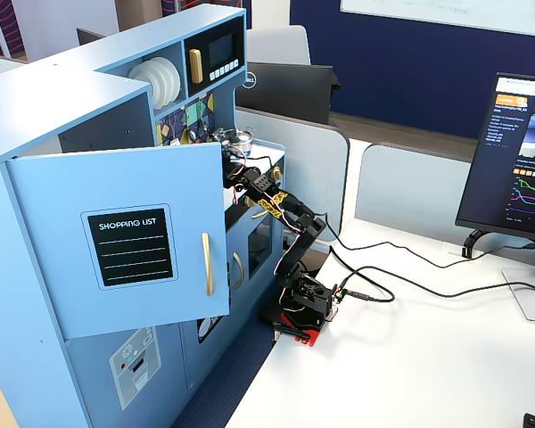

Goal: Pick up the lid from the counter and put it on the green recipient

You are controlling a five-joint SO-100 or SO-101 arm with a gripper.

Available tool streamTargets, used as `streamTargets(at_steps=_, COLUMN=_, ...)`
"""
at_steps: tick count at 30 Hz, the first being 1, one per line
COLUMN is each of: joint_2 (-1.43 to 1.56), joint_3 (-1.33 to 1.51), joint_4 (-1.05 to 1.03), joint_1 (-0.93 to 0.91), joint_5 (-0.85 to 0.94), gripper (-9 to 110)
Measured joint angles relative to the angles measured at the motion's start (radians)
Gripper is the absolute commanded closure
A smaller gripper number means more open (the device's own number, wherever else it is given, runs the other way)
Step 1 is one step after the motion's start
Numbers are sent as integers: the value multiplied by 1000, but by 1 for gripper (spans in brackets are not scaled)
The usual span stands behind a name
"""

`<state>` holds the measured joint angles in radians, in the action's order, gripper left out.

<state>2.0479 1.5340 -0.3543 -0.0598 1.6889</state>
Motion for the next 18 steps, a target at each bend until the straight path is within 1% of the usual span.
streamTargets(at_steps=18, joint_2=43, joint_3=0, joint_4=-23, joint_1=20, joint_5=21, gripper=101)
